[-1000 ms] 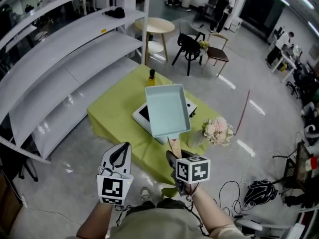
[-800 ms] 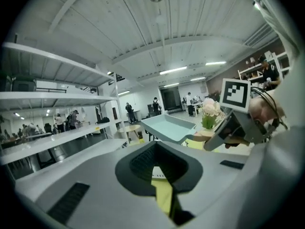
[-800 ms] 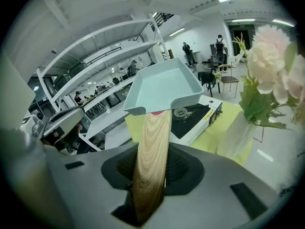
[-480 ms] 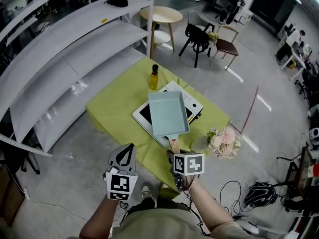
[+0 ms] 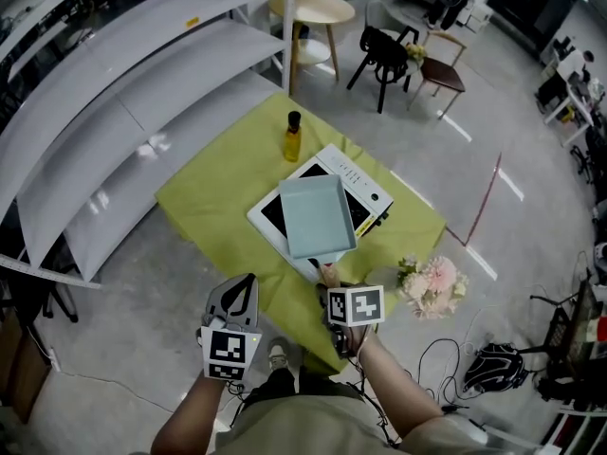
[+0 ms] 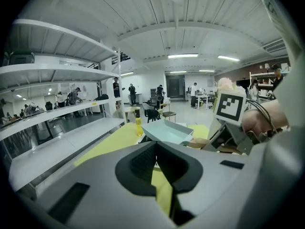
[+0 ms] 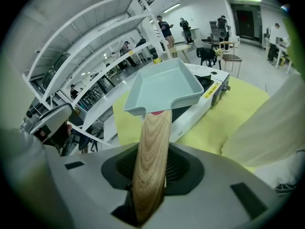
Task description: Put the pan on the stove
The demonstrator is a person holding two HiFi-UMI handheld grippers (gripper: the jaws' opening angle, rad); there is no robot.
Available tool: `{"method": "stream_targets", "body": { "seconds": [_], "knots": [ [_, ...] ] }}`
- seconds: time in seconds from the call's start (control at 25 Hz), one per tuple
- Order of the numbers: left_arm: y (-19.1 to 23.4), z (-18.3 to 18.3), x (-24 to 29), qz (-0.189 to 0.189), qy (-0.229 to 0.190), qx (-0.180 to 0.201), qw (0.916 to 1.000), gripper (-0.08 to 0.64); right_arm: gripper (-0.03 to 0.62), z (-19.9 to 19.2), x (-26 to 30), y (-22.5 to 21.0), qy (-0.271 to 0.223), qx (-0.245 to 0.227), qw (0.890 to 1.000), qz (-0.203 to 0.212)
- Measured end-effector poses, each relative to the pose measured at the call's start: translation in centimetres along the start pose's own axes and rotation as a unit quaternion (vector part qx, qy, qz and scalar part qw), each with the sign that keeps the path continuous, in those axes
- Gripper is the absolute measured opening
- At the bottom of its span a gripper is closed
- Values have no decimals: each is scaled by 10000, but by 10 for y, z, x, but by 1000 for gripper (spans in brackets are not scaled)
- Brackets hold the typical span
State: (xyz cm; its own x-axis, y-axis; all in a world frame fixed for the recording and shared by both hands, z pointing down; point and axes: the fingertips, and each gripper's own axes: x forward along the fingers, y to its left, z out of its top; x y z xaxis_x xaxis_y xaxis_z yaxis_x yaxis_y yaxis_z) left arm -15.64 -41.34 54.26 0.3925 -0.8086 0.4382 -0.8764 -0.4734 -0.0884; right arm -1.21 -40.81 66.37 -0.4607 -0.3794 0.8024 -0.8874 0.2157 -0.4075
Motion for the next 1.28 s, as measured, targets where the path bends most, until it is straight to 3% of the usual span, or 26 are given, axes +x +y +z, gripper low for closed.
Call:
{"method": "stream_targets", "body": {
  "seconds": [0.44, 0.6, 0.76, 1.0, 1.28],
  "knots": [
    [-7, -4, 13, -11, 103, -172, 9998, 6, 121, 12, 11, -4, 68, 43, 9999, 149],
    [-9, -4, 12, -31, 143, -211, 9997, 7, 245, 13, 8, 2, 24, -308, 9994, 172],
    [-11, -3, 9, -14, 152, -243, 9996, 6, 279, 19, -5, 0, -235, -530, 9983, -24],
    [-3, 13, -2, 128, 12, -148, 9998, 7, 256, 30, -38, 4, -549, -896, 9942, -218],
    [4, 60, -37, 325, -431, 55, 9985, 7, 167, 54, -101, 25, -1499, -1157, 9812, -358]
  ]
}}
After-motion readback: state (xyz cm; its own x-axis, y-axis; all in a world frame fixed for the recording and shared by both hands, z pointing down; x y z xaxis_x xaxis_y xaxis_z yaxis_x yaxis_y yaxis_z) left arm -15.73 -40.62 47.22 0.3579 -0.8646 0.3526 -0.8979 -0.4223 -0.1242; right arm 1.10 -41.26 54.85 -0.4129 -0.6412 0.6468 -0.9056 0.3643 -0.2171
